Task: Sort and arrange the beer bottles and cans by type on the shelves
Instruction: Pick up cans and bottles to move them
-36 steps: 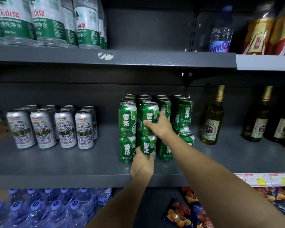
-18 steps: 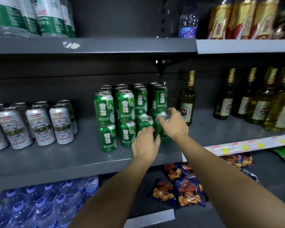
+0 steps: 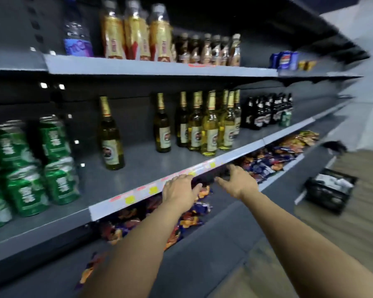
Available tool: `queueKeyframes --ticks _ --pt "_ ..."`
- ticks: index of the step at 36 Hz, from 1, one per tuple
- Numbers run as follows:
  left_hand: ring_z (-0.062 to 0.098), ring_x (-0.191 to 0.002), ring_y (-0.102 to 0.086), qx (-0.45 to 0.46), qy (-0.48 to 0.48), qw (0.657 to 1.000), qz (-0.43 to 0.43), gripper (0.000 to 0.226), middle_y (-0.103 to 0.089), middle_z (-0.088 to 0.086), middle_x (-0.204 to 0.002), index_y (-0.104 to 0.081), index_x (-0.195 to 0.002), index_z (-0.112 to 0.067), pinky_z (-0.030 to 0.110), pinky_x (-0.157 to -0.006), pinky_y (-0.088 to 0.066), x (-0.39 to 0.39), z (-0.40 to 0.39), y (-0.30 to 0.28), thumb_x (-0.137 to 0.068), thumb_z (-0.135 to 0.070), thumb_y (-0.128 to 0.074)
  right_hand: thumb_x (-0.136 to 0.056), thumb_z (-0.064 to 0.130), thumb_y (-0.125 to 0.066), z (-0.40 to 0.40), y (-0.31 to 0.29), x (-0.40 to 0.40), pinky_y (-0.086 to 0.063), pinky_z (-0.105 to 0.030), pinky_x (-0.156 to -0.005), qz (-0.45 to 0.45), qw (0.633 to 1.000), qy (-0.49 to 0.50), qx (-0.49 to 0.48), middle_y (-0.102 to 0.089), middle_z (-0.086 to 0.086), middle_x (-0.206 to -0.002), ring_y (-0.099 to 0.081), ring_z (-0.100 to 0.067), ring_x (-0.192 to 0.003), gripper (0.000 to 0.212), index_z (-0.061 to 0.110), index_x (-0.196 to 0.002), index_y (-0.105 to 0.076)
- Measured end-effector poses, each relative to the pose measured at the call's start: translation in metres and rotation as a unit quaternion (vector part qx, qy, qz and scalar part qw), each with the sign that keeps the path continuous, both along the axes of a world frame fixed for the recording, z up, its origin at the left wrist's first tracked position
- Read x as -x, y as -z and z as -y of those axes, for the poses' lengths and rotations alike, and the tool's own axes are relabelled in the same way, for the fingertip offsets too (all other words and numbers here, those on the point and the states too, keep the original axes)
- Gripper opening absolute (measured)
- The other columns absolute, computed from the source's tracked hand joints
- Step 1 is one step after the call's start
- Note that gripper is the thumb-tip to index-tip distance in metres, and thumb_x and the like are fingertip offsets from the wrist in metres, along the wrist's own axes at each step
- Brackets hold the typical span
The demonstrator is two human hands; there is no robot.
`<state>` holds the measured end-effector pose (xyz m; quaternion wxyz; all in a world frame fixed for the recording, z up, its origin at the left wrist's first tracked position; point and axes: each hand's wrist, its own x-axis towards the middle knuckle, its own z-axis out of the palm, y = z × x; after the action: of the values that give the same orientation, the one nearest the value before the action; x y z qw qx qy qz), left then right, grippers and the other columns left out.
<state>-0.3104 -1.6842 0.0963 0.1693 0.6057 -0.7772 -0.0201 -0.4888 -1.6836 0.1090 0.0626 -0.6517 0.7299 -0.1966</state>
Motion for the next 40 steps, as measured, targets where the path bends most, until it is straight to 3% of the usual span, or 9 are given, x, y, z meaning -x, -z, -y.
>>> queueKeyframes --ticks 8,17,26,40 --pt "0.025 -0.125 -0.049 -0.024 0.073 0.997 0.021 0.050 -0.053 0.004 -0.138 -0.052 -0.136 -0.021 0.036 -0.101 -0.040 0.149 0.022 0.011 -0.098 -0.051 -0.039 -0.091 0.059 -0.048 -0.009 0.013 0.168 -0.045 -0.041 -0.096 -0.032 0.996 0.072 -0.051 -0.041 -0.009 -0.145 -0.047 -0.031 -0.126 0.068 0.018 -0.143 -0.035" --pt "0.027 -0.124 -0.048 -0.032 0.119 0.991 0.043 0.048 -0.053 0.008 -0.135 -0.051 -0.134 -0.018 0.037 -0.096 -0.040 0.267 0.077 0.020 -0.100 -0.048 -0.038 -0.091 0.060 -0.047 0.024 0.032 0.282 -0.044 -0.042 -0.100 -0.037 0.990 0.121 -0.069 -0.040 -0.011 -0.145 -0.046 -0.032 -0.127 0.070 0.017 -0.145 -0.033" --pt "0.027 -0.118 -0.051 -0.032 0.132 0.991 0.018 0.042 -0.057 0.007 -0.126 -0.055 -0.125 -0.020 0.037 -0.091 -0.044 0.359 0.182 0.022 -0.098 -0.049 -0.040 -0.091 0.059 -0.048 0.118 0.023 0.363 -0.043 -0.042 -0.102 -0.071 0.987 0.133 -0.059 -0.043 -0.011 -0.143 -0.046 -0.031 -0.128 0.069 0.016 -0.144 -0.035" --pt "0.026 -0.121 -0.049 -0.025 0.142 0.989 0.014 0.043 -0.055 0.006 -0.129 -0.052 -0.129 -0.020 0.039 -0.093 -0.042 0.503 0.353 0.010 -0.099 -0.048 -0.039 -0.091 0.058 -0.048 0.271 0.002 0.499 -0.044 -0.041 -0.099 -0.129 0.980 0.139 -0.066 -0.043 -0.008 -0.144 -0.046 -0.030 -0.128 0.067 0.018 -0.144 -0.035"
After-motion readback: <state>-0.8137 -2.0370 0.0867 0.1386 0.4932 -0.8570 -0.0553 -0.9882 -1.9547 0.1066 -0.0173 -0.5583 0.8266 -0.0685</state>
